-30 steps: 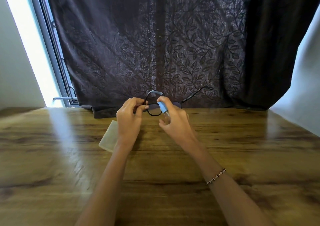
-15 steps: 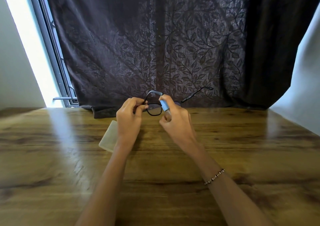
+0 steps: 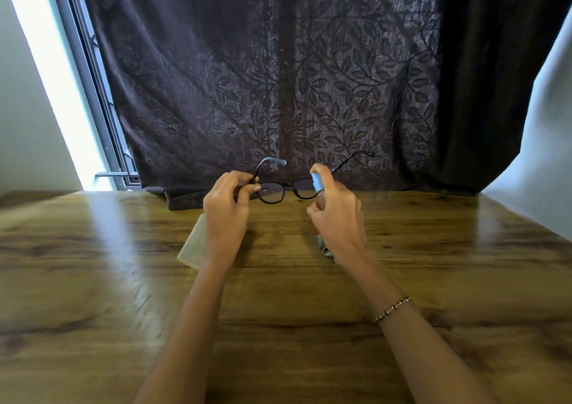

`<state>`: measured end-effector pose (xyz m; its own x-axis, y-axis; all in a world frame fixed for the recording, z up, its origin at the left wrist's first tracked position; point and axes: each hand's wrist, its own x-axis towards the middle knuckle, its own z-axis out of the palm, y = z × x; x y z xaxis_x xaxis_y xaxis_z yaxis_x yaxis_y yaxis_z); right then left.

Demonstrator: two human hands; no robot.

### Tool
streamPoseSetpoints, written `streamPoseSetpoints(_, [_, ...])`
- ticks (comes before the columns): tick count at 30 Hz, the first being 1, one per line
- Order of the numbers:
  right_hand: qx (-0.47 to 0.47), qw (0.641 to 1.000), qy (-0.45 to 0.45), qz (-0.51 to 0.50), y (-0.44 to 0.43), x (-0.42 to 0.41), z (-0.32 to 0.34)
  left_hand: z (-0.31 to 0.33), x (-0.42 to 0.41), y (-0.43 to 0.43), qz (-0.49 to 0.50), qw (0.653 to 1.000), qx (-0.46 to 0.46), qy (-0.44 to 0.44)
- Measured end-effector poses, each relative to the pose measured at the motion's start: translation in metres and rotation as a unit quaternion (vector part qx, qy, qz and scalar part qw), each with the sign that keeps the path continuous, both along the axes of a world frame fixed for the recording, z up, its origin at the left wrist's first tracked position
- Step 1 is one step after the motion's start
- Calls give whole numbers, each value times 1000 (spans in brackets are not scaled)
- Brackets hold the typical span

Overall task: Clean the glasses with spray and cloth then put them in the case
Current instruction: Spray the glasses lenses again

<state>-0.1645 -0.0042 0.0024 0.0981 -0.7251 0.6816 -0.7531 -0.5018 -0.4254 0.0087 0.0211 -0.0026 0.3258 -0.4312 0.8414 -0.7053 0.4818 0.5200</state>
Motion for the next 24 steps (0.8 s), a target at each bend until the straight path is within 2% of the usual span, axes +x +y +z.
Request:
streamPoseSetpoints(16, [37, 999, 25, 20, -2, -5, 1, 0, -2, 1, -9, 1000, -2, -24])
streamPoseSetpoints(24, [16, 1000, 19, 7, -3, -6, 0, 0, -1, 1, -5, 1000, 1, -17])
